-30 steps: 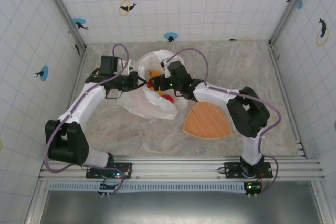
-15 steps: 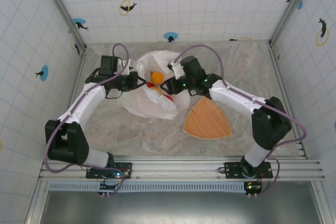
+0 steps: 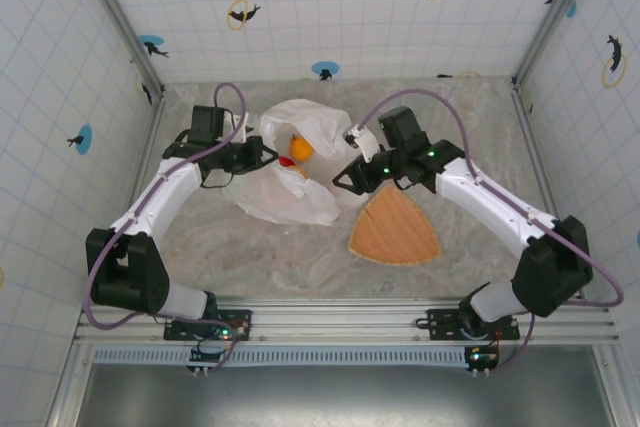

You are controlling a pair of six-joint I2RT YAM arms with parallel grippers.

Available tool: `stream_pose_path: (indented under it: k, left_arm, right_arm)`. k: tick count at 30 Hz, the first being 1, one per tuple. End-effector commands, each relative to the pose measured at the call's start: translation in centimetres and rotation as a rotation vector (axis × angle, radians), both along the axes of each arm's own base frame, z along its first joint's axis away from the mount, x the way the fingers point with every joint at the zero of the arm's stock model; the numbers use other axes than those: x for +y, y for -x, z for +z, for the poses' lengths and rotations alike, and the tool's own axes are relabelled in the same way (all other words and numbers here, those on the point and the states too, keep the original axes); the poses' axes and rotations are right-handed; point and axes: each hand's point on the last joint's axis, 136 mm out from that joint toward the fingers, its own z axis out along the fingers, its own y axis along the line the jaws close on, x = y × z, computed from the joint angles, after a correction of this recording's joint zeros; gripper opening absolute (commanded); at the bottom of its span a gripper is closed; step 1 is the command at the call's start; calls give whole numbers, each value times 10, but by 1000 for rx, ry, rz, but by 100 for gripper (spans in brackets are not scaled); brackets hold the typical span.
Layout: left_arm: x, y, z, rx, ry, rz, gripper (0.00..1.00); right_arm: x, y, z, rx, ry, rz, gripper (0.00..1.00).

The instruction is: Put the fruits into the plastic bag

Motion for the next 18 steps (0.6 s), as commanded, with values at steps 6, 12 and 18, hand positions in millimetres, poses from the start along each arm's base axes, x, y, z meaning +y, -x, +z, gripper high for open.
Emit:
stream_pose_path:
  k: [6, 12, 18]
  left_arm:
    - [1, -4, 2, -23, -3, -9, 0]
    - [1, -2, 1, -22, -3, -9, 0]
    - [1, -1, 1, -16, 2, -9, 0]
  right_arm:
    - [-48, 17, 17, -4, -68, -76, 59]
    - [-99, -39, -10, 31, -75, -546, 69]
    - [-62, -32, -47, 122, -182, -512, 75]
